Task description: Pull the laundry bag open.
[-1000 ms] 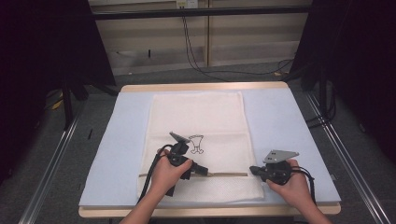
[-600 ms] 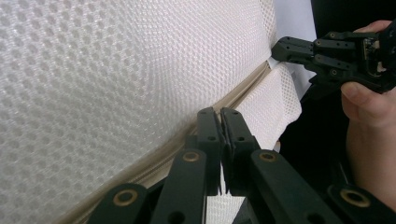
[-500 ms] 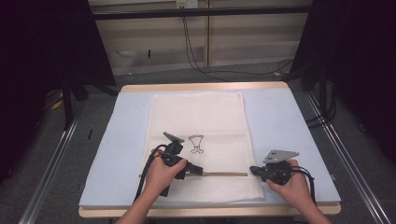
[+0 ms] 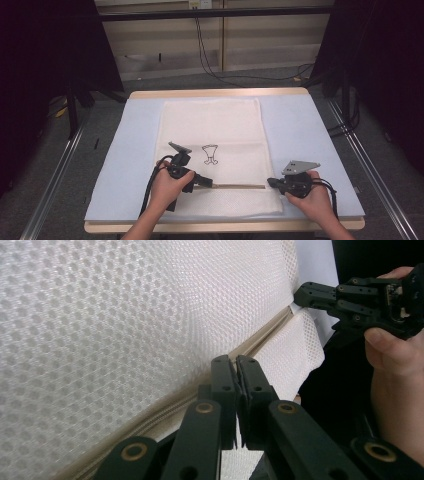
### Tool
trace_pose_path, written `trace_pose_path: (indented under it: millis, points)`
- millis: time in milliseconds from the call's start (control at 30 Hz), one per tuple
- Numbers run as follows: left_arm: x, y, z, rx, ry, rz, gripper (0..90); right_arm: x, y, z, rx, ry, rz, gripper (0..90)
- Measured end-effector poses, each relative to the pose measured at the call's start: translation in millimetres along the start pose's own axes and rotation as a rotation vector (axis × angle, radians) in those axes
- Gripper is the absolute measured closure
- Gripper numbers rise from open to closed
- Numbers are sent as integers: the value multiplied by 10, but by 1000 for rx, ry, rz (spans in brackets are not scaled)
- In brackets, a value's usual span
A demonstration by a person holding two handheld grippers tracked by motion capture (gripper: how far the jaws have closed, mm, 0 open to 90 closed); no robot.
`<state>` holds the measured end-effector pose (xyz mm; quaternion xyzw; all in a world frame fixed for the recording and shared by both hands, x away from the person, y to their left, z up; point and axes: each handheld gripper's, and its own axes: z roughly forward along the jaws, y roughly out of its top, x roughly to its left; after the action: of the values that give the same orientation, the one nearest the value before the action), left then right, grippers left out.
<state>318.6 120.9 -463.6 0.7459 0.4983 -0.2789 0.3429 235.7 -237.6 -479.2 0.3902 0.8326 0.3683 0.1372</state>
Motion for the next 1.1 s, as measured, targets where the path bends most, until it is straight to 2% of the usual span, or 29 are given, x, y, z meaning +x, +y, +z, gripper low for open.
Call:
trace_pose_path:
  millis: [33, 200, 300, 733, 833, 900, 1000, 1100]
  points:
    - [1, -6, 0, -8, 17, 1, 874, 0, 0, 0, 0, 0, 0, 900]
    - [14, -15, -27, -8, 4, -5, 874, 0, -1, 0, -1, 1, 1, 900]
    - [20, -23, -46, -18, 17, -5, 874, 0, 0, 0, 0, 0, 0, 900]
    - [72, -50, -121, -23, 14, -14, 874, -4, -2, 2, -4, 4, -4, 900]
    - [71, -53, -134, -20, 24, -14, 874, -3, -2, -1, -1, 1, -1, 900]
    - [75, -55, -143, -22, 13, -14, 874, -3, -3, 0, -3, 2, -2, 900]
    - [77, -66, -166, -23, 28, -16, 874, -4, -4, 2, -4, 3, -2, 900]
    - [96, -81, -192, -39, 23, -23, 874, -3, -3, 1, -4, 3, -2, 900]
